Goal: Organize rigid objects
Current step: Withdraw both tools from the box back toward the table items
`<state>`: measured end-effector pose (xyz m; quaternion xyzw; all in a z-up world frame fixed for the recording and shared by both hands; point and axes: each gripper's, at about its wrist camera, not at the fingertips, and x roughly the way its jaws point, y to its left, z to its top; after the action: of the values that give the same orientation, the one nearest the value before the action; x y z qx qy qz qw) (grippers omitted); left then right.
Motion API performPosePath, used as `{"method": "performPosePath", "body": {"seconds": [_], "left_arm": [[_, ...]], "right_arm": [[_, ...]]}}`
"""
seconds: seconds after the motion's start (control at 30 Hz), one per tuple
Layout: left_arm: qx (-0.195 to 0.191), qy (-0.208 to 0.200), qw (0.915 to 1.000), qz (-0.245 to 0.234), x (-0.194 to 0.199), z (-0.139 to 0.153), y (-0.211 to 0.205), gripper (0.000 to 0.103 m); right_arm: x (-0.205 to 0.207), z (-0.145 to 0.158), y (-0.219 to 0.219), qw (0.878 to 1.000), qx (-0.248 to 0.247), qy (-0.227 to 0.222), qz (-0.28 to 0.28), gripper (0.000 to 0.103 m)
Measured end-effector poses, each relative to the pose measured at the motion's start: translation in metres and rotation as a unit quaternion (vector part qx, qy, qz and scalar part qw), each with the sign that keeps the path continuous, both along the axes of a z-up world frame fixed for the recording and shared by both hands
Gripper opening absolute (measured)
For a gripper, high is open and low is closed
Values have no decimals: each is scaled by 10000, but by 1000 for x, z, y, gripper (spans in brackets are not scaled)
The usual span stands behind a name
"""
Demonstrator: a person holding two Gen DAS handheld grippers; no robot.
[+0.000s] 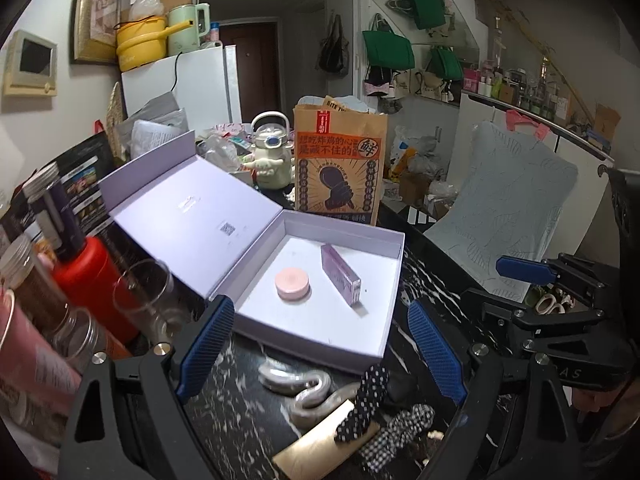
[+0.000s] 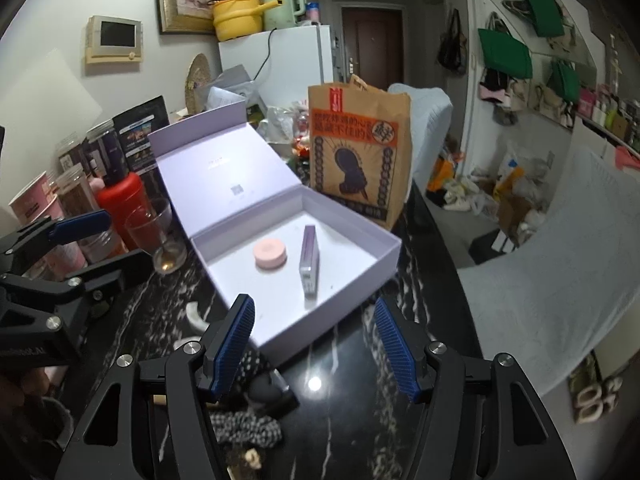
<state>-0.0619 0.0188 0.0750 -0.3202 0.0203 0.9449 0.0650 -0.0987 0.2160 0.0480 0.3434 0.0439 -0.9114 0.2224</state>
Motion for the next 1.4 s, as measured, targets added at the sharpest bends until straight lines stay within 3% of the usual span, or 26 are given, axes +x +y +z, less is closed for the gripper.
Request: {"method": "performPosePath", "body": {"seconds": [0.6, 1.0, 1.4], "left_arm": [[78, -315, 9994, 107, 40, -26, -5, 90], [-7, -514, 9987, 68, 56, -50, -1, 90], [179, -917, 9956, -43, 63, -83, -7, 90]], "right_arm": [[55, -20, 10, 9999, 98, 87, -75, 63], [83, -49, 16, 9992, -368, -121, -51, 63], [107, -67, 8, 9969, -661, -303, 300, 63]]}}
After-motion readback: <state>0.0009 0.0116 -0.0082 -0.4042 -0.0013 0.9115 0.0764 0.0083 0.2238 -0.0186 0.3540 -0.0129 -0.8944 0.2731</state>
